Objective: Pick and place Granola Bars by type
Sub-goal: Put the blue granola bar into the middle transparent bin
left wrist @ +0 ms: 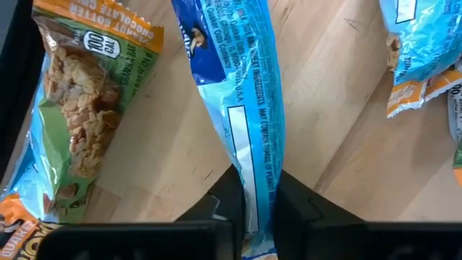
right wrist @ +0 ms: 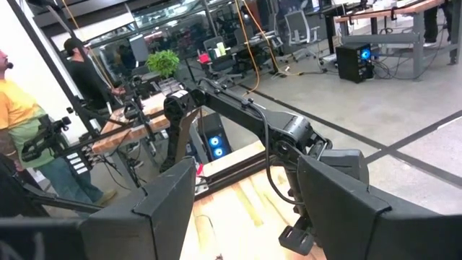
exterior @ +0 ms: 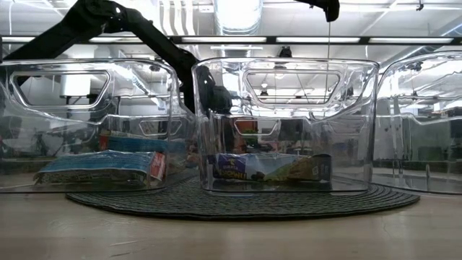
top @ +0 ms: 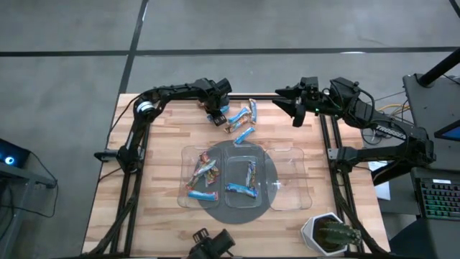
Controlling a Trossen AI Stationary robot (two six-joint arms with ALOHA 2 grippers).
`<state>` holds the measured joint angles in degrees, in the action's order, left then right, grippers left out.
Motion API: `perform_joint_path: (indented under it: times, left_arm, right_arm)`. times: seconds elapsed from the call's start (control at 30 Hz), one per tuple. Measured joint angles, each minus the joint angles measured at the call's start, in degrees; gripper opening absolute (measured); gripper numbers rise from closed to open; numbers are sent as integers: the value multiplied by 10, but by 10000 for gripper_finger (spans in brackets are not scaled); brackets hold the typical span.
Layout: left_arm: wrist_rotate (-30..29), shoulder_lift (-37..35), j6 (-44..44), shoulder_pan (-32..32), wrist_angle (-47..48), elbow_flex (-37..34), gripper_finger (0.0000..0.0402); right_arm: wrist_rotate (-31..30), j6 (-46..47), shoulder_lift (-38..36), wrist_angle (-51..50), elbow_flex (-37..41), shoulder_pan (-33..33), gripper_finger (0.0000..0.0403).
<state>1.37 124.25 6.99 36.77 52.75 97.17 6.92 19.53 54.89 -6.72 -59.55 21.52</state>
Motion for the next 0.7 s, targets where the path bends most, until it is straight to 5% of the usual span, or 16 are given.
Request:
perform_joint_path:
  times: [0.37,0.7]
  left_arm:
    - [-9,-19,9,0,70,35,30]
    - [11,-92,15,-9,160,135,28]
  right_arm:
    - [0,-1,0,0,0,0,231]
    - [0,-3,0,0,0,0,231]
